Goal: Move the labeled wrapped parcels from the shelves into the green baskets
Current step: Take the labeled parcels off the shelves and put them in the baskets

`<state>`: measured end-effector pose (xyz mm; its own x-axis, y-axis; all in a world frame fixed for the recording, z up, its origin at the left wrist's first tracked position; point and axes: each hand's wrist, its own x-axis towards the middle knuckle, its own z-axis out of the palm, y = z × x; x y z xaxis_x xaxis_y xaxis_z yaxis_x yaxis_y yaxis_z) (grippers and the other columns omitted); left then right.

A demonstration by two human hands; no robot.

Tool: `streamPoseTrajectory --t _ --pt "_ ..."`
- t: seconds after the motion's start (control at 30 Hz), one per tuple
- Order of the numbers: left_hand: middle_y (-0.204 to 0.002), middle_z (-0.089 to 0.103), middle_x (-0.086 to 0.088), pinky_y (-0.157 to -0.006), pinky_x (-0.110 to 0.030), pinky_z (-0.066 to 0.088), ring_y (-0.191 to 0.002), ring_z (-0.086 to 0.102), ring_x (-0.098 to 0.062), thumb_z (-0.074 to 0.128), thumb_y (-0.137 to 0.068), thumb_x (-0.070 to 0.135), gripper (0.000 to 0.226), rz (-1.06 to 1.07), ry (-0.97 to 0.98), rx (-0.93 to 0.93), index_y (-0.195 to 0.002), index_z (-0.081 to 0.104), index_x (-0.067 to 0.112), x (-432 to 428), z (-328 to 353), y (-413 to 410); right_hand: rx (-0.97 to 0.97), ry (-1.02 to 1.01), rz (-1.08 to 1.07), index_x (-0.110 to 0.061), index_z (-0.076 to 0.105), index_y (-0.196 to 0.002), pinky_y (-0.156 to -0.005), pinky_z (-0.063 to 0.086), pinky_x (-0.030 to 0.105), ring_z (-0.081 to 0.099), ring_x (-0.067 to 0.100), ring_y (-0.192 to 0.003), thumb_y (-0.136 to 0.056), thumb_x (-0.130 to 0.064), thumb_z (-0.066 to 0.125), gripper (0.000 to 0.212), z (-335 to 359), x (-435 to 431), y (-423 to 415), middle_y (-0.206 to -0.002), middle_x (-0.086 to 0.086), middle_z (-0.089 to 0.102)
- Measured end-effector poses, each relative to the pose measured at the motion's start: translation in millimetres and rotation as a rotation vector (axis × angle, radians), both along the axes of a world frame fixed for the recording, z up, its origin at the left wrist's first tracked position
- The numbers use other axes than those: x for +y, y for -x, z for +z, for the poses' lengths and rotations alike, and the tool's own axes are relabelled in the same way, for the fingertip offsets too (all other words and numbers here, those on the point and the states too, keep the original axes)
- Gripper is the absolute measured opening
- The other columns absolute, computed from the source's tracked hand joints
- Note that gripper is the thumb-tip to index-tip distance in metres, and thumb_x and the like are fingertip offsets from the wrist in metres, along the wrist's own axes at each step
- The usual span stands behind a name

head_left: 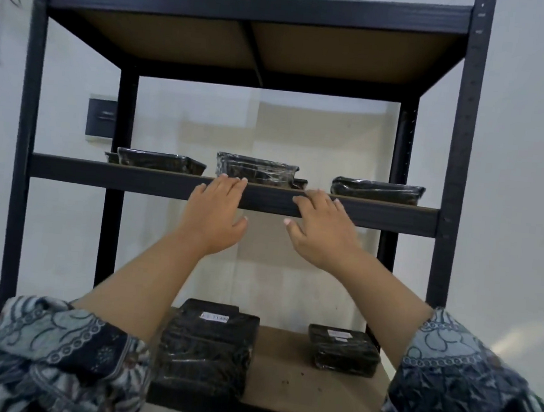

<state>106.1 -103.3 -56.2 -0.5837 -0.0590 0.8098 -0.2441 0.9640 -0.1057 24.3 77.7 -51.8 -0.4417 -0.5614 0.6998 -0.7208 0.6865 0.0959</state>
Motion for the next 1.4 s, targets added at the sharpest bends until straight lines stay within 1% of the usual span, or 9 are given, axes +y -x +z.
streamPoseTrajectory --t 0.2,0.5,0.63,0.73,0.87,1.03,1.17,1.3,1.4 --pt "-0.143 0.04 -0.009 -0.103 -0.043 0.036 -0.13 0.036 -0.025 0.048 -0.089 0.032 0.063 -0.018 -0.016 0.037 -0.144 0.027 0.008 -59 38 10 0.021 0.061 -0.037 -0.012 0.043 -0.136 -0.113 0.026 0.043 0.031 0.027 -0.136 -0.097 -0.041 0.037 0.05 46 -31 12 -0.146 0.009 0.038" --pt "-0.144 0.039 -0.008 -0.101 -0.038 0.037 -0.125 0.041 -0.024 0.041 -0.094 0.022 0.061 -0.241 -0.198 -0.074 -0.148 0.016 0.014 -122 79 49 -0.115 0.153 -0.109 -0.017 0.034 -0.143 -0.111 0.03 0.043 0.033 0.026 -0.136 -0.099 -0.045 0.028 0.052 100 -85 49 -0.149 0.009 0.036" --pt "-0.142 0.039 -0.009 -0.1 -0.037 0.038 -0.122 0.044 -0.024 0.041 -0.094 0.023 0.059 -0.302 -0.232 -0.092 -0.148 0.018 0.015 -135 84 68 -0.347 0.264 -0.12 -0.017 0.036 -0.14 -0.097 0.038 0.041 0.044 0.028 -0.127 -0.098 -0.052 0.022 0.057 121 -101 63 -0.144 0.009 0.042" --pt "-0.144 0.035 -0.008 -0.091 -0.034 0.043 -0.116 0.048 -0.022 0.037 -0.095 0.025 0.056 -0.278 -0.236 -0.062 -0.148 0.019 0.014 -138 73 79 -0.658 0.336 -0.151 -0.009 0.036 -0.141 -0.098 0.037 0.038 0.044 0.031 -0.128 -0.096 -0.052 0.033 0.062 133 -107 72 -0.144 0.011 0.042" --pt "-0.141 0.04 -0.005 -0.073 -0.028 0.043 -0.102 0.054 -0.018 0.031 -0.095 0.027 0.055 -0.208 -0.163 0.047 -0.148 0.02 0.014 -140 60 87 -0.916 0.304 -0.206 -0.014 0.057 -0.096 -0.071 0.043 0.031 0.058 0.023 -0.08 -0.088 -0.053 0.052 0.04 136 -107 79 -0.091 0.007 0.06" --pt "-0.138 0.043 -0.005 -0.072 -0.028 0.043 -0.1 0.054 -0.018 0.031 -0.094 0.027 0.057 -0.219 -0.146 0.07 -0.148 0.019 0.013 -142 60 92 -0.943 0.498 -0.113 -0.013 0.056 -0.086 -0.053 0.037 0.025 0.057 0.018 -0.069 -0.084 -0.045 0.063 0.033 128 -104 89 -0.085 0.005 0.061" --pt "-0.135 0.047 -0.004 -0.073 -0.029 0.043 -0.102 0.052 -0.017 0.031 -0.094 0.027 0.058 -0.199 -0.147 0.059 -0.149 0.015 0.012 -142 61 92 -0.966 0.646 -0.03 -0.009 0.061 -0.099 -0.061 0.043 0.028 0.06 0.025 -0.088 -0.081 -0.037 0.068 0.034 122 -106 91 -0.101 0.011 0.064" --pt "-0.132 0.05 -0.005 -0.079 -0.032 0.046 -0.104 0.052 -0.017 0.03 -0.095 0.027 0.058 -0.187 -0.135 0.021 -0.149 0.016 0.013 -143 62 93 -0.953 0.708 0.015 -0.006 0.058 -0.105 -0.066 0.045 0.03 0.057 0.024 -0.087 -0.083 -0.032 0.068 0.035 120 -99 90 -0.094 0.009 0.061" --pt "-0.133 0.052 -0.003 -0.084 -0.033 0.044 -0.109 0.053 -0.019 0.029 -0.095 0.027 0.052 -0.188 -0.135 -0.009 -0.145 0.029 0.015 -144 62 94 -0.938 0.767 0.044 -0.003 0.053 -0.109 -0.086 0.05 0.038 0.058 0.028 -0.099 -0.082 -0.03 0.07 0.041 118 -93 88 -0.101 0.011 0.061"
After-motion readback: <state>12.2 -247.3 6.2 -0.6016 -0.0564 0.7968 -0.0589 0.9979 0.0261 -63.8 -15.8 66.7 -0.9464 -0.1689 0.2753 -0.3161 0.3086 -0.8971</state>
